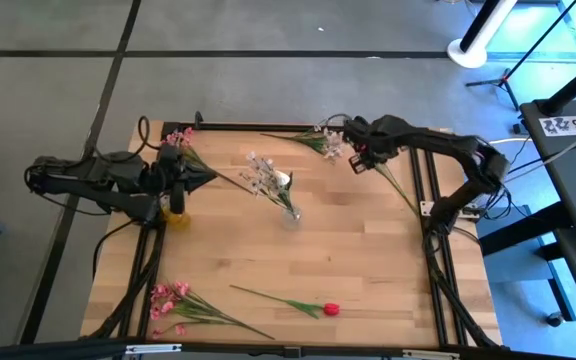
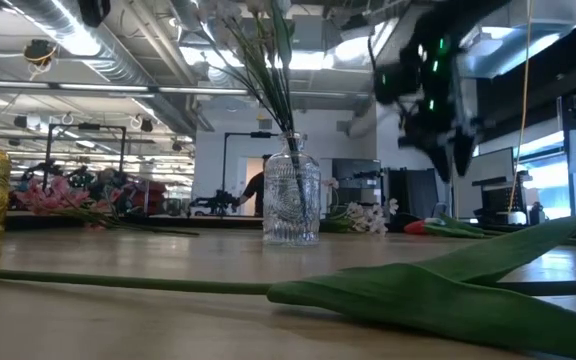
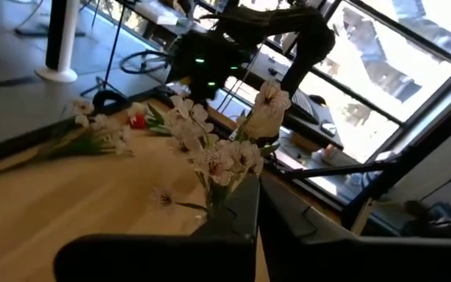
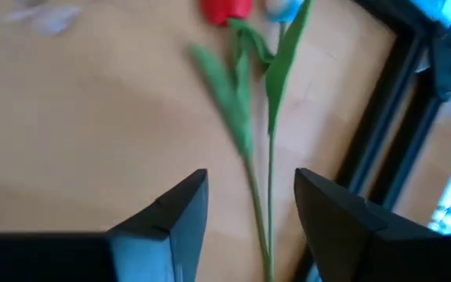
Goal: Sort flowers into vase by color
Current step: Put the white tulip into the transparent vase
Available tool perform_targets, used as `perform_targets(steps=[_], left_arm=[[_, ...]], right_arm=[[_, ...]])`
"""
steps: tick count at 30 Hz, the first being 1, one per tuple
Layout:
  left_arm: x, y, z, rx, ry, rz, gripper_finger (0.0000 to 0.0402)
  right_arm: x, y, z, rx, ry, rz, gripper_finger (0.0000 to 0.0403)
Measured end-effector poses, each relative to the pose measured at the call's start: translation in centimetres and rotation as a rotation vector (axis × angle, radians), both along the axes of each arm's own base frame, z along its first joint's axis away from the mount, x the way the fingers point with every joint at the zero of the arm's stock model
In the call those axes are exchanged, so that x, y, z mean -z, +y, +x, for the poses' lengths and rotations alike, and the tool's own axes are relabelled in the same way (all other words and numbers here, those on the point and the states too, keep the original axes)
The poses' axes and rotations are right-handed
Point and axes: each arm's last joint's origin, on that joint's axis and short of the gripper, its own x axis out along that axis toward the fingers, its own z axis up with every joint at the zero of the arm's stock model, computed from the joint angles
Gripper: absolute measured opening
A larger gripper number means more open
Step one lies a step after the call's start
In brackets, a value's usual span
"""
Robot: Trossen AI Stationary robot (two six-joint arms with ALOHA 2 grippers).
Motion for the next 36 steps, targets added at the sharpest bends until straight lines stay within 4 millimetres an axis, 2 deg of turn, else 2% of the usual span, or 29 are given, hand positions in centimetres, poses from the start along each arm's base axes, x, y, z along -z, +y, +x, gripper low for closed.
perform_targets(steps=[3, 7, 12, 18, 21, 24, 31, 34, 36], left_arm=[[0.2, -0.1, 0.4, 0.000, 0.007, -0.037, 0.0002], [0.5, -0.2, 1.1, 0.001, 0.036, -0.037, 0.0002], [0.9, -0.3, 2.0, -0.012, 0.074, -0.022, 0.0002], [1.3, -0.3, 2.6, -0.053, 0.100, -0.005, 0.0002], [1.3, -0.2, 2.7, -0.071, 0.100, 0.000, 0.0002], [1.3, -0.2, 2.7, -0.074, 0.100, 0.001, 0.0002], [1.3, -0.1, 2.6, -0.103, 0.097, 0.008, 0.0002], [1.1, -0.1, 2.7, -0.112, 0.078, 0.005, 0.0002], [1.0, -0.1, 2.7, -0.112, 0.067, 0.000, 0.0002]], right_arm=[[2.1, -2.9, -0.5, 0.033, -0.009, 0.031, 0.0189], [4.5, -5.7, -1.0, 0.056, 0.017, 0.057, 0.0189], [6.9, -8.0, -2.2, 0.125, 0.035, 0.100, 0.0188], [8.5, -9.7, -3.2, 0.138, -0.012, 0.165, 0.0188], [8.8, -10.2, -3.5, 0.142, -0.037, 0.183, 0.0184], [8.8, -10.3, -3.4, 0.124, -0.044, 0.178, 0.0158], [8.8, -10.4, -3.1, 0.054, -0.107, 0.206, 0.0021], [7.9, -10.8, -2.7, 0.045, -0.144, 0.171, 0.0017], [6.0, -10.9, -2.5, 0.036, -0.187, 0.133, 0.0024]])
